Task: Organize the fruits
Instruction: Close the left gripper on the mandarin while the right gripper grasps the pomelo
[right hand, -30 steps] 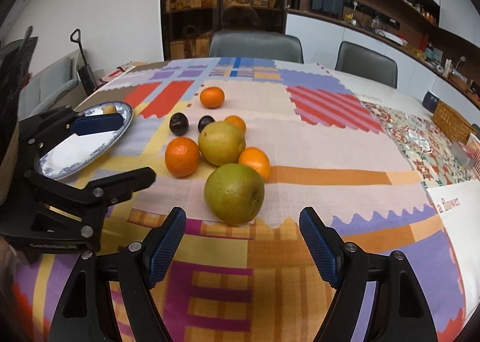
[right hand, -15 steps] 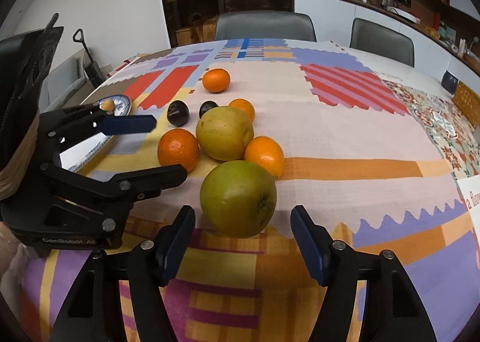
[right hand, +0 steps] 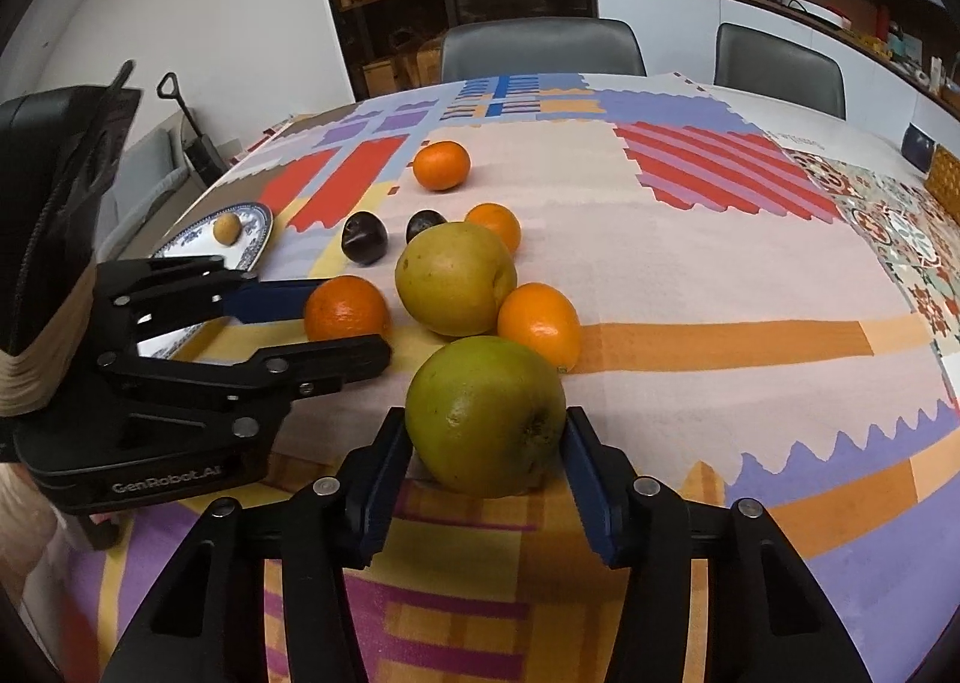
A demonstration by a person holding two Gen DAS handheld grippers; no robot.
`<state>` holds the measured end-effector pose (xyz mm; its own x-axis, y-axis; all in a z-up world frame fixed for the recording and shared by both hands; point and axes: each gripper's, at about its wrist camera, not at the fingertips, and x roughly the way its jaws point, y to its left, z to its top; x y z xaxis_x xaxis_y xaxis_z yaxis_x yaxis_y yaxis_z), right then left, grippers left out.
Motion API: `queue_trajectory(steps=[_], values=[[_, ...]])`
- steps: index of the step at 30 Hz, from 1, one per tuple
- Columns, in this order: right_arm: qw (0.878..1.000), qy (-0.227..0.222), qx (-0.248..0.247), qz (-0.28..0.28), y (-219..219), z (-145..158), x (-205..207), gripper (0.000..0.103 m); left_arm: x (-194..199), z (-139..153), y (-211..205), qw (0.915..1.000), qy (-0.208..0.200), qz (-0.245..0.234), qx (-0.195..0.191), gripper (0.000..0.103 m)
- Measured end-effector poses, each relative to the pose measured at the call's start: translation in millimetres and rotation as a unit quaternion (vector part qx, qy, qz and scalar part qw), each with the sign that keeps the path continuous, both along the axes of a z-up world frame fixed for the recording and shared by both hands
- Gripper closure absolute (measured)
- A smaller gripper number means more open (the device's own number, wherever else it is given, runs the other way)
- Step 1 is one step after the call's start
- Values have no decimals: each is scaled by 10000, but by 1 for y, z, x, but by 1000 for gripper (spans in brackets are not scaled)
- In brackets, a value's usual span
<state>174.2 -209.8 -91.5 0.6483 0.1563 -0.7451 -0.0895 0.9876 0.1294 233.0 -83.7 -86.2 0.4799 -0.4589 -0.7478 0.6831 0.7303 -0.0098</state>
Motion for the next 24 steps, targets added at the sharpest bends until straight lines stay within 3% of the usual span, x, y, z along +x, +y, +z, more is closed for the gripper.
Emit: queue_trajectory(steps=[4, 11, 24], values=[[9999, 2, 113, 2, -3, 0, 0, 52, -9, 6, 7, 9993, -107, 353, 73, 64], [9997, -252, -13, 63, 2, 7, -7, 52, -24, 17, 25, 9967, -132, 788, -123, 64], [9961, -707, -38, 525, 34, 42, -33, 52, -63, 56, 64, 9893, -572, 1262, -462, 64]])
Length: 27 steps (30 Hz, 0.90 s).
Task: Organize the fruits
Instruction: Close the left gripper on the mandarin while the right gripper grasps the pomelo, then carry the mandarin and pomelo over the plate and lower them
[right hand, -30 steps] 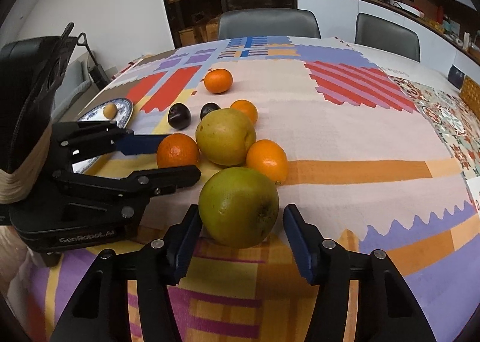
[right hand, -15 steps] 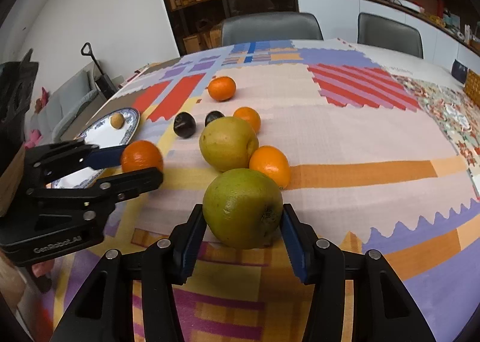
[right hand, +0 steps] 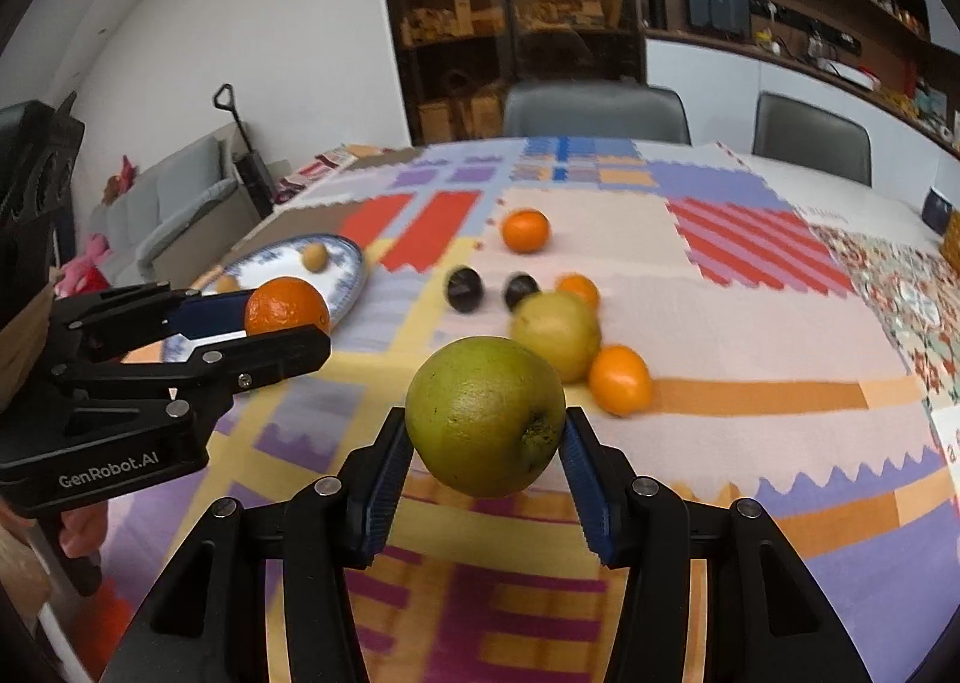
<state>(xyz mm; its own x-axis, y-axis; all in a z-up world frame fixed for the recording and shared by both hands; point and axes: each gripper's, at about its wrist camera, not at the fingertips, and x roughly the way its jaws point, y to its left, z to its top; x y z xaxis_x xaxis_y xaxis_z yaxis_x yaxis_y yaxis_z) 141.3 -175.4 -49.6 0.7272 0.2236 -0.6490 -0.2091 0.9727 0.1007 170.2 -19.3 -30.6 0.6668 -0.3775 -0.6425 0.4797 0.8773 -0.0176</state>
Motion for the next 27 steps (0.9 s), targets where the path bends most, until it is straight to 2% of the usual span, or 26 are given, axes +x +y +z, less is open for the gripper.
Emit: queue_trajectory(steps=[7, 14, 20, 27], values=[[9990, -292, 36, 323, 26, 23, -6, 52, -14, 16, 29, 9989, -225, 382, -150, 64], [9975, -379, 135, 587, 51, 33, 3, 52, -19, 24, 63, 9955, -356, 858, -201, 64], [9955, -407, 167, 841, 78, 37, 16, 52, -18, 23, 97, 9901, -439, 1319, -173, 64], [9926, -457, 123, 1119, 111, 36, 31, 52, -11, 14, 125, 9856, -397, 1644, -86, 64]])
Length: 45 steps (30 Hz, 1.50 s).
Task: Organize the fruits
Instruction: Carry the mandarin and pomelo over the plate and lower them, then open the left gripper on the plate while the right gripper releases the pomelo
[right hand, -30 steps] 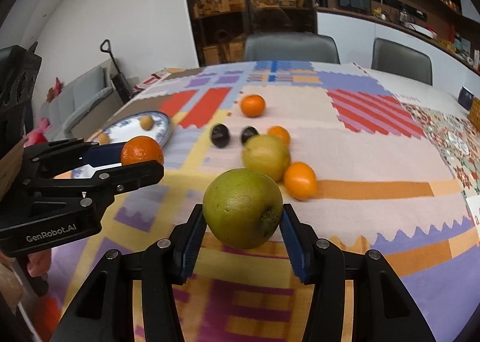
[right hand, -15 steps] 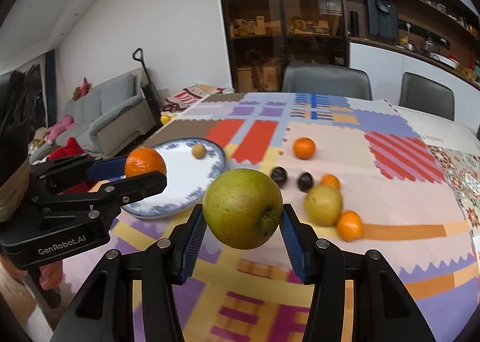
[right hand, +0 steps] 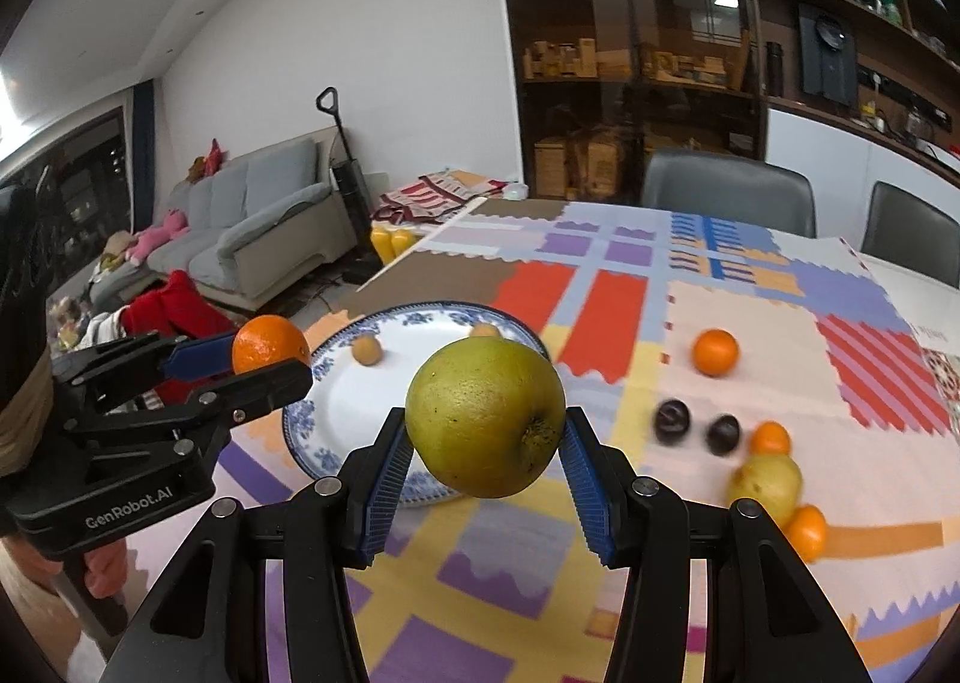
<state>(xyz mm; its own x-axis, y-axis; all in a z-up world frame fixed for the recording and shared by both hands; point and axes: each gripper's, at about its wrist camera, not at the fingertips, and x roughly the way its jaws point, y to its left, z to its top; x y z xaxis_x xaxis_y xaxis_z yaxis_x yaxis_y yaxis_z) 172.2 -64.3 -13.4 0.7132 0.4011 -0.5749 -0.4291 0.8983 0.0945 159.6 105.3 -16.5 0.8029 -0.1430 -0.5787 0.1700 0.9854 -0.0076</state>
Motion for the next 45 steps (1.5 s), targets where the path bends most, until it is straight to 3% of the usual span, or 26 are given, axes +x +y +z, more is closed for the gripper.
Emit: queue_trajectory(steps=[11, 25, 31, 38, 41, 43, 45], values=[[9994, 92, -168, 294, 35, -14, 34, 52, 31, -28, 28, 9989, 382, 275, 9, 64], [9962, 786, -305, 218, 54, -57, 91, 52, 77, -67, 41, 9940, 990, 461, -69, 64], [9951, 865, -421, 246, 63, -63, 102, 52, 86, -77, 42, 9919, 1169, 499, -37, 64], [9941, 929, -478, 275, 64, -70, 105, 52, 88, -78, 39, 9921, 1147, 498, 49, 63], [9938, 960, -499, 271, 64, -72, 108, 51, 87, -74, 38, 9926, 1077, 542, 170, 53], [9941, 946, -463, 273, 62, -71, 106, 49, 84, -71, 38, 9930, 1009, 575, 193, 52], [9956, 781, -450, 252, 59, -65, 101, 40, 80, -66, 37, 9935, 946, 599, 227, 50]])
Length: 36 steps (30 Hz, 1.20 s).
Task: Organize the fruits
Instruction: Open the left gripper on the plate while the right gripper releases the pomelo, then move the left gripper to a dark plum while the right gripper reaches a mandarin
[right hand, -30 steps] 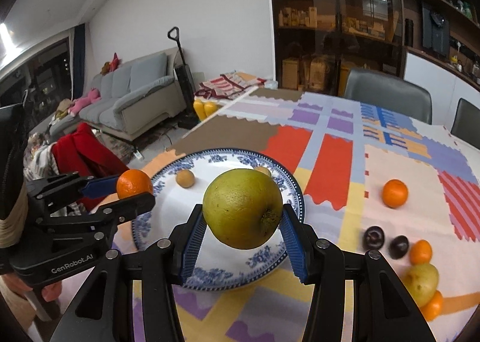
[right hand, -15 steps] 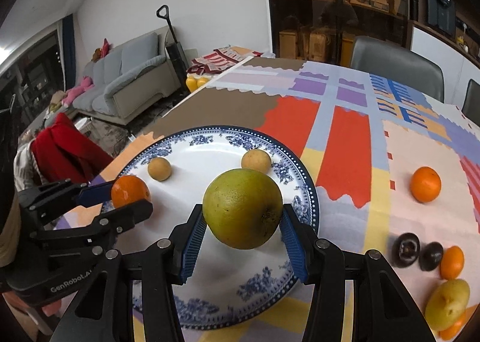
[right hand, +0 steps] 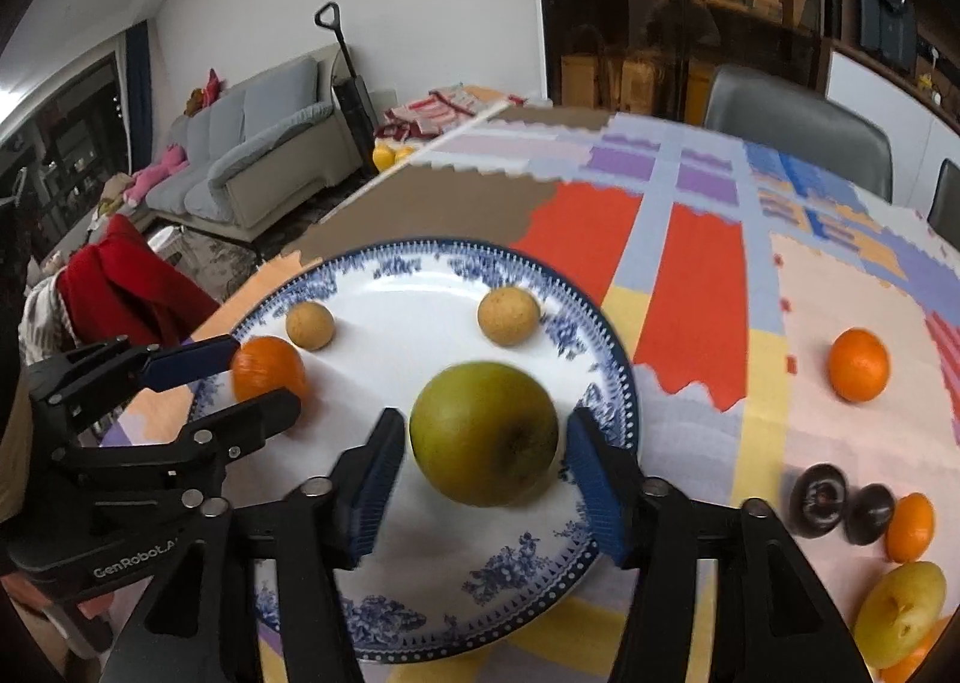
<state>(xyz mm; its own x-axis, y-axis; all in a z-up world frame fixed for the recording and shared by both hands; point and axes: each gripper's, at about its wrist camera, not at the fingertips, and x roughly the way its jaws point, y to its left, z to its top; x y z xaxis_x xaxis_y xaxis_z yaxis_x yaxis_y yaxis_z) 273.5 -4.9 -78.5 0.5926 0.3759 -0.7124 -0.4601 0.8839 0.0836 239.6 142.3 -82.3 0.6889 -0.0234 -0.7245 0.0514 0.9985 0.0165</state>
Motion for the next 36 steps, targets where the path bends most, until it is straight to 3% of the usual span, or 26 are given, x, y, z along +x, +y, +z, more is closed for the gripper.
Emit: queue_trajectory(steps=[12, 17, 27, 36], values=[[9970, -748, 3, -196, -29, 43, -51, 34, -49, 45, -23, 9976, -645, -189, 162, 38], [9944, -993, 112, -333, -52, 64, -81, 28, -72, 68, -45, 9944, -960, -405, 176, 35], [9864, -1391, 84, -870, -110, 93, -127, 26, -110, 97, -98, 9853, -1451, -861, 253, 30], [9769, -1615, -38, -1399, -157, 106, -153, 26, -118, 106, -133, 9836, -1503, -997, 84, 29]])
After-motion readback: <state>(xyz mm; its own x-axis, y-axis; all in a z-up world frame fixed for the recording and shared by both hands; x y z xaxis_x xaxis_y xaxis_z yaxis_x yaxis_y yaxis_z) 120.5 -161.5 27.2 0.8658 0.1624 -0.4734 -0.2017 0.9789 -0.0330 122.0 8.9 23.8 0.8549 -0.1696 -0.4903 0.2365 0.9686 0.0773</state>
